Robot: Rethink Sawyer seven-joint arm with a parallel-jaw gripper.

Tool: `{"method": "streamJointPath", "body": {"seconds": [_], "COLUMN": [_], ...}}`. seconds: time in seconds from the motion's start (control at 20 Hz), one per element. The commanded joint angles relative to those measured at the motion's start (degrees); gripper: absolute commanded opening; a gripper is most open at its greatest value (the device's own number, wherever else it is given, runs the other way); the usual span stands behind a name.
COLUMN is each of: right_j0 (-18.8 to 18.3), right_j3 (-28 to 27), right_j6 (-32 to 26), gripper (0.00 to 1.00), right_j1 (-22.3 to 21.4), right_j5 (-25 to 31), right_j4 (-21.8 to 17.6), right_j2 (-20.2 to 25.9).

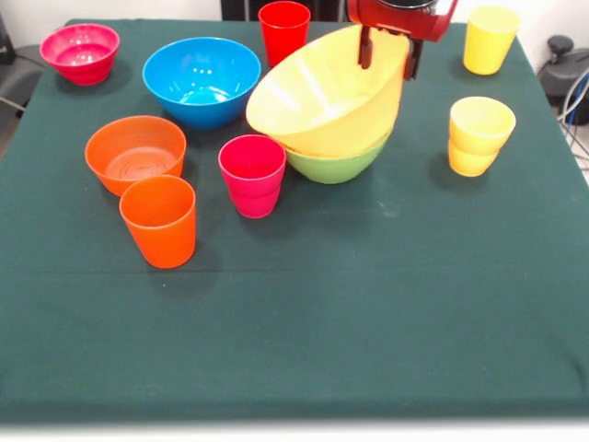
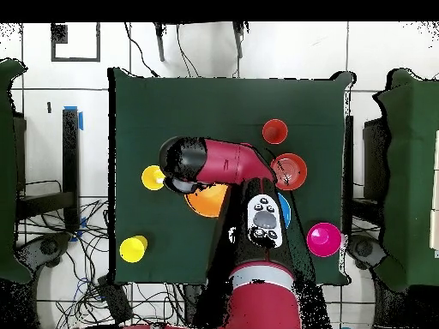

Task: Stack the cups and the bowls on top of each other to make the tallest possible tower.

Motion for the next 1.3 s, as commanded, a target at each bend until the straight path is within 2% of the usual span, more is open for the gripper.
{"method": "streamJointPath", "body": {"seconds": [0.05,0.9,1.3], "right_j0": [0.7,1.1,1.9], "right_j3": [2.2,0.9,2.6], "right_j6": [0.5,0.4,1.9], "gripper": [1.0,1.0,1.0], "right_j1": [0.3,0.2,1.6], "right_j5": [-3.4,-1.2,-6.6], "right_j4": [-3.0,-3.4,-4.4], "right_j2": [3.8,3.4,2.8]}}
